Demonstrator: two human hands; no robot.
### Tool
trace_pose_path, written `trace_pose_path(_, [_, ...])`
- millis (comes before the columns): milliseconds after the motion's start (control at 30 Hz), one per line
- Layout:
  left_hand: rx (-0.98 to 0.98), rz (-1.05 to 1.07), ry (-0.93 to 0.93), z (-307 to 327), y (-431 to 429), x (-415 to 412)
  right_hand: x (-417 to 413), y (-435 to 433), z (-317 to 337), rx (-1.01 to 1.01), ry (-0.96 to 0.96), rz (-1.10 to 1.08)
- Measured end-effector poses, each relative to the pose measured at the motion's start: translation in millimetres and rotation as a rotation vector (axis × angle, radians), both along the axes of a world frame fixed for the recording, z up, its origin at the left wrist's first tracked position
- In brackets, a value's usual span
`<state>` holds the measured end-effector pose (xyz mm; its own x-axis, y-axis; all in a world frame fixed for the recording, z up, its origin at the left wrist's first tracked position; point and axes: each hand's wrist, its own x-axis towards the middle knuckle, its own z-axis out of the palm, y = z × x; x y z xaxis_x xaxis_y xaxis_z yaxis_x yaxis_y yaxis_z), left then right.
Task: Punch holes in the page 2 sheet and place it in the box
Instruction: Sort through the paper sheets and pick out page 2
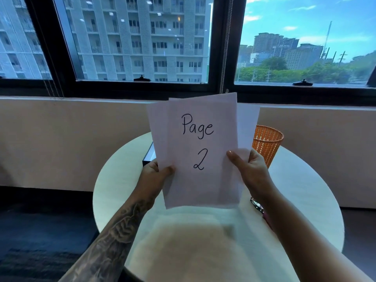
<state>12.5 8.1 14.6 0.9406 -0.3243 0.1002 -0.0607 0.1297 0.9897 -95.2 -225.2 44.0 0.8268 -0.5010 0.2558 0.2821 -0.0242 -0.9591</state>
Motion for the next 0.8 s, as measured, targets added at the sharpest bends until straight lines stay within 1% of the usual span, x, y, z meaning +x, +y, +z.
trace_pose_path(100, [-0.009, 0.005, 0.008, -2.7, 1.8, 2.5, -1.3, 3.3, -2.1, 0.01, -0.013, 0.017])
trace_pose_path(267, [-0.003, -0.018, -0.002, -16.5, 3.6, -1.0, -3.5, 6.1, -23.0, 0.021, 0.05, 0.037])
trace_pose_path(367, [-0.047, 0.055, 0.006, -19.2, 2.0, 0.6, -3.3, 4.2, -32.8, -0.056, 0.102, 0.038])
trace_pose_path(433, [-0.116, 0.124, 0.069, -19.0, 0.5, 6.2, -2.4, 0.2, -40.9, -0.117, 0.18, -0.007])
trace_pose_path(467, [-0.16, 0.154, 0.117, -18.1, -0.4, 9.1, -2.0, -0.9, -44.8, -0.11, 0.211, -0.04])
trace_pose_path(533, [-0.254, 0.186, 0.192, -16.1, -3.2, 11.7, -1.3, 0.5, -52.8, 0.004, 0.219, -0.046])
trace_pose_path(600, [-0.369, 0.18, 0.25, -14.8, -8.1, 10.6, 1.8, 5.0, -62.2, 0.211, 0.203, 0.063])
trace_pose_path(667, [-0.446, 0.142, 0.297, -15.1, -14.5, 5.6, 5.7, 12.0, -69.9, 0.347, 0.155, 0.168])
trace_pose_path(733, [-0.452, 0.078, 0.325, -18.2, -19.7, 1.3, 8.5, 18.1, -67.4, 0.417, 0.085, 0.163])
trace_pose_path(800, [-0.424, -0.003, 0.338, -17.7, -17.1, -1.6, 10.6, 13.1, -60.8, 0.436, 0.057, 0.085])
